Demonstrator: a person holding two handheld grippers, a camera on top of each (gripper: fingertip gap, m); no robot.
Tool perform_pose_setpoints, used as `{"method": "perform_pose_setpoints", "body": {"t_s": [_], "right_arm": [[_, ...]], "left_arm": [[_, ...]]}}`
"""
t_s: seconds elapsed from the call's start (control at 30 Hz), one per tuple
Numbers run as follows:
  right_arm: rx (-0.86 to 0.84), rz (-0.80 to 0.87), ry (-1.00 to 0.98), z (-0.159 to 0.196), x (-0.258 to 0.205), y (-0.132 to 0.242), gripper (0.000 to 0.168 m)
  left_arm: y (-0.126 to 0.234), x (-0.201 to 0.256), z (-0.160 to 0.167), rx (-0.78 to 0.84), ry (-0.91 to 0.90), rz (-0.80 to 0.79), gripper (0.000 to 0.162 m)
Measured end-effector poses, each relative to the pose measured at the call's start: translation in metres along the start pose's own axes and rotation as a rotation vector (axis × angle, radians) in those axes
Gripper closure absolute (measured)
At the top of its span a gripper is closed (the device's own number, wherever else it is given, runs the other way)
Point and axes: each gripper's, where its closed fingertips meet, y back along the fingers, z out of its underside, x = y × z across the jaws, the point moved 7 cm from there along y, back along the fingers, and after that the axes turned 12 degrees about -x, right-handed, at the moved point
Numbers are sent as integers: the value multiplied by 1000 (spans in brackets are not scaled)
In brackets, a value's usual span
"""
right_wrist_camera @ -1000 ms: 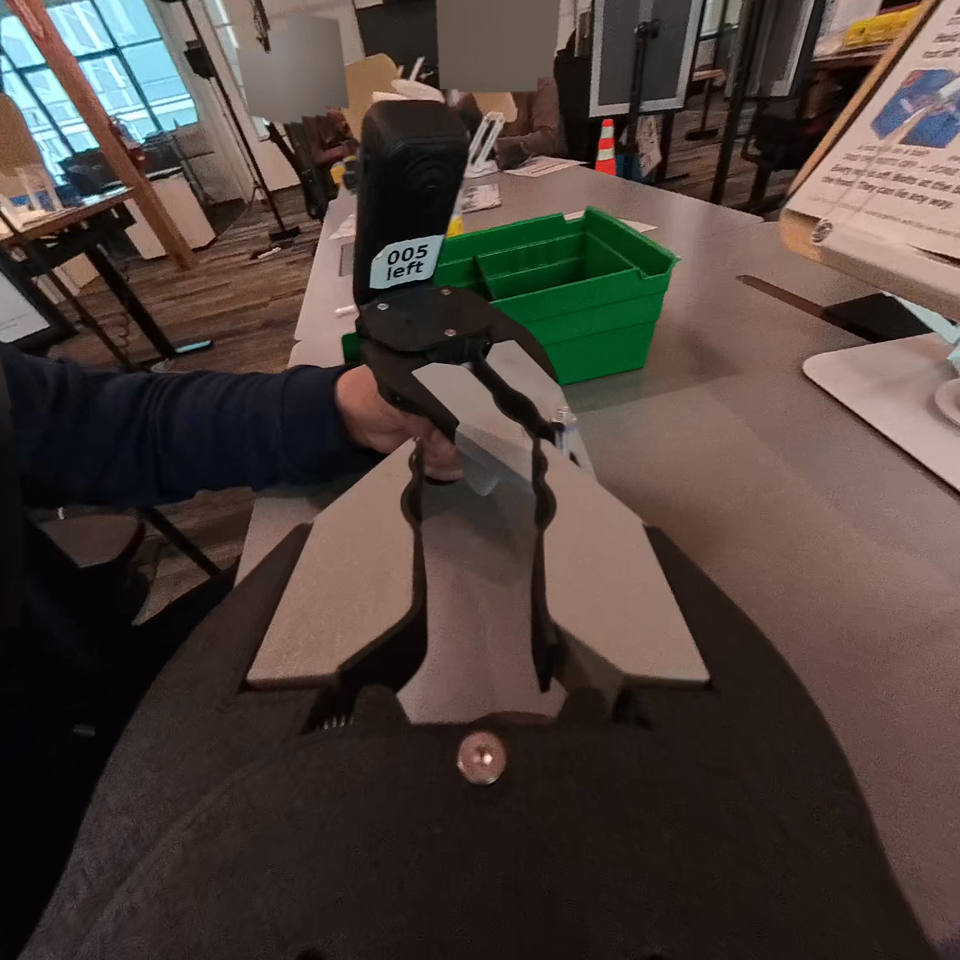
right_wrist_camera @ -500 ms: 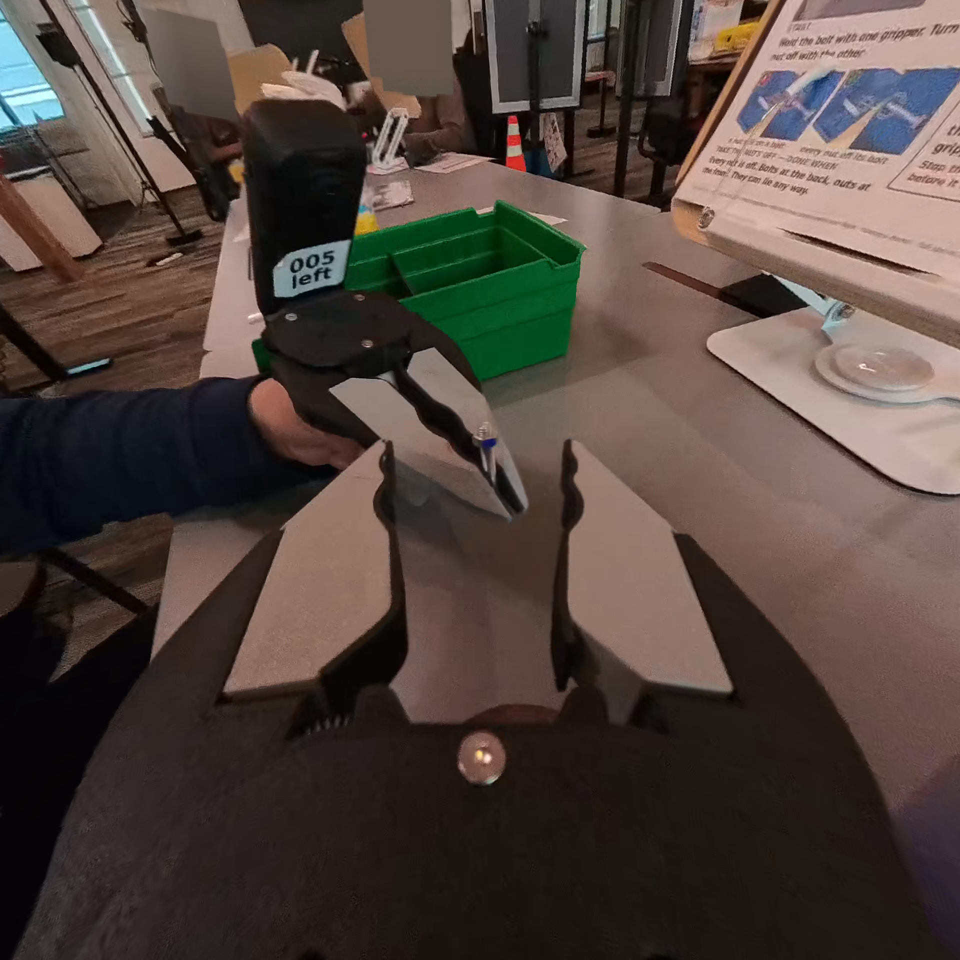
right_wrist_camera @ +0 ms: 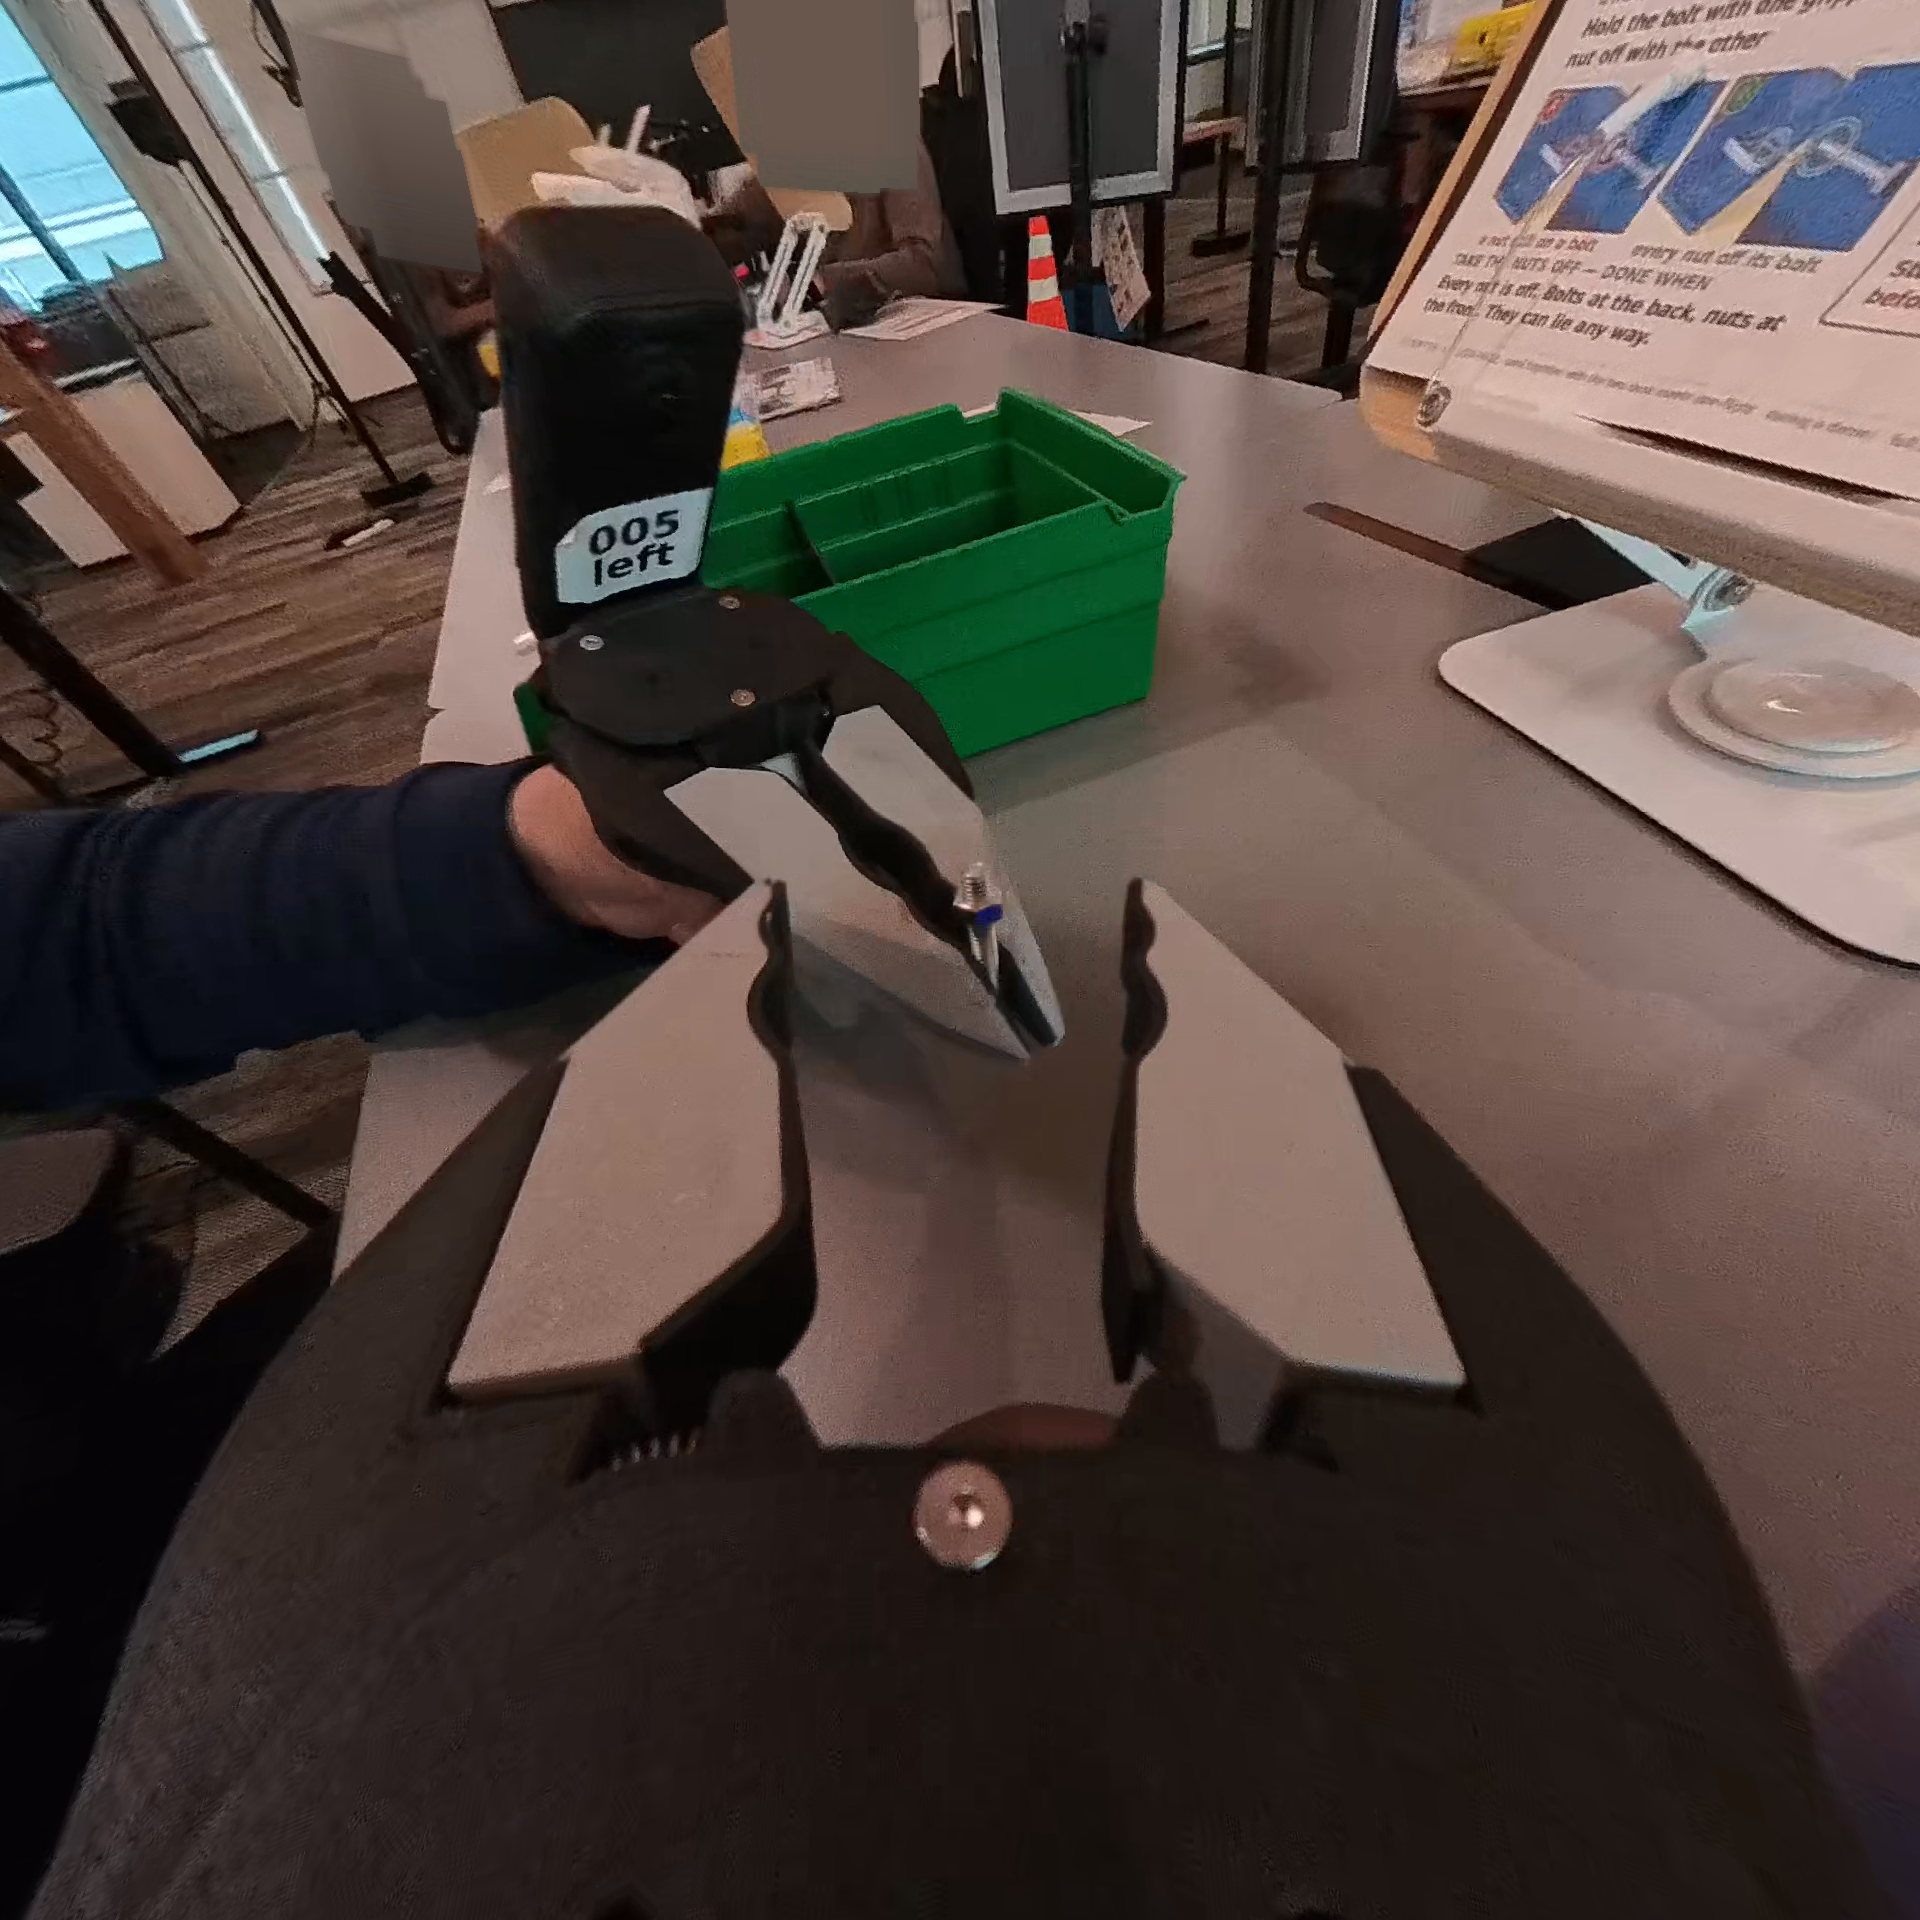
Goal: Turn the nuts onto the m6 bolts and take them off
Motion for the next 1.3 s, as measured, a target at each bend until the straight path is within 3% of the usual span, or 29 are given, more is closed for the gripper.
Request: {"method": "perform_pose_setpoints", "body": {"t_s": [0.13, 0.17, 0.2, 0.27, 0.33, 0.37, 0.47, 0.53, 0.7, 0.73, 0.83, 0.93, 1.1, 1.2, 1.3], "right_arm": [[-73, -125, 50, 6, -15, -7, 118], [-108, -228, 97, 9, -25, -4, 160], [-114, -334, 119, 10, -35, -1, 168], [-57, -350, 80, 3, -36, 1, 153], [-33, -248, 33, 1, -24, 0, 130], [-35, -168, 16, 2, -16, -2, 128], [-36, 7, -4, 4, 0, -7, 136], [-66, 33, 3, 8, 0, -12, 158], [-97, 99, 43, 11, -2, -17, 162], [-88, 124, 47, 10, -3, -16, 162], [-45, 265, 78, 3, 5, -6, 164], [88, 341, 143, -12, -5, 20, 164], [350, 535, 210, -44, -24, 108, 164], [312, 750, 180, -42, -10, 166, 164], [140, 799, 40, -10, 34, 193, 164]], "left_arm": [[-2, 0, 1, -12, -7, -16, 160], [-1, -5, 2, -7, 3, -43, 160], [2, -10, 2, 2, 24, -52, 160], [6, -16, 1, 26, 65, -34, 160], [7, -15, 0, 34, 61, -19, 160], [6, -12, 0, 28, 46, -9, 160], [-2, 2, 1, -10, -18, 12, 160], [-6, 8, 2, -31, -51, 11, 160], [-9, 5, 5, -48, -25, 18, 159], [-9, 4, 4, -35, -15, 12, 157], [-7, -1, 0, -2, 6, -38, 131], [-1, -2, -5, 51, 16, -36, 118], [4, -6, -6, 67, 12, -62, 122], [6, -10, -6, 77, 30, -75, 127], [4, -12, -5, 66, 44, -80, 128]]}}
